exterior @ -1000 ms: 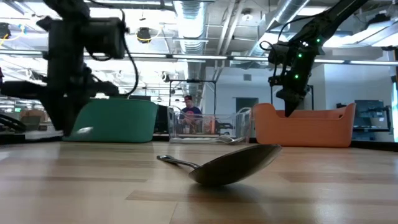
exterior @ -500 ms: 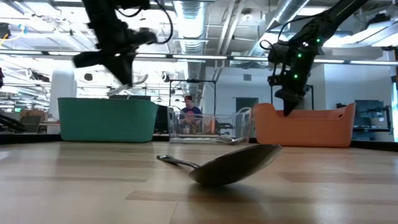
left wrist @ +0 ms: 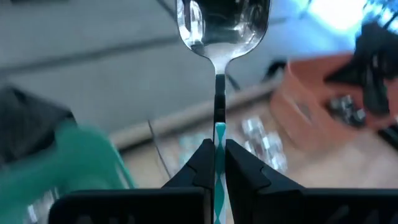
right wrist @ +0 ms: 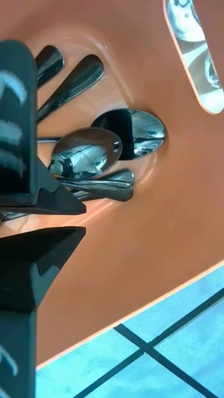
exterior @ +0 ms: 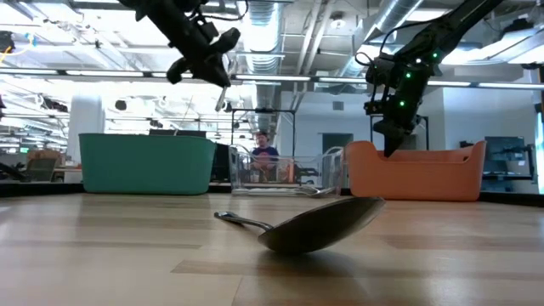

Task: Sort silverware by color (type)
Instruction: Put the blue spoon into the transparent bin

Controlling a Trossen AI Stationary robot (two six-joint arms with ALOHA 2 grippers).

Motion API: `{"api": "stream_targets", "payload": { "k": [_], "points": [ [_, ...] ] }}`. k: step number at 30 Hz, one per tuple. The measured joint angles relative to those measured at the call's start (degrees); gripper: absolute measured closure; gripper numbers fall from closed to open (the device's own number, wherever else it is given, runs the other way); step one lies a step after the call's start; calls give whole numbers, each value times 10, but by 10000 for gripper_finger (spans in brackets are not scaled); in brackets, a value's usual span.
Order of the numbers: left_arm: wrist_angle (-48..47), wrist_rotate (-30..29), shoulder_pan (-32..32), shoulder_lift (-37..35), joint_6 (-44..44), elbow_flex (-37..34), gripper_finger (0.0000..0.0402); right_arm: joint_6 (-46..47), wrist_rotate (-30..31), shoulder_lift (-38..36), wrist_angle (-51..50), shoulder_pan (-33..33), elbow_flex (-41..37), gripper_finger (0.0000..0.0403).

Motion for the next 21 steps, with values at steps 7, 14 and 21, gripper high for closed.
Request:
{"api": "stream_targets", "payload": {
  "k": [7,14,21],
  "points": [
    [152,51,69,9,113,1,397,24,0,0,0,0,0,339],
    [251,139,99,92,133,1,397,68,0,0,0,10,0,339],
    [273,236,112,186,142,27,397,93,4,0,0,39,0,339]
  ]
}}
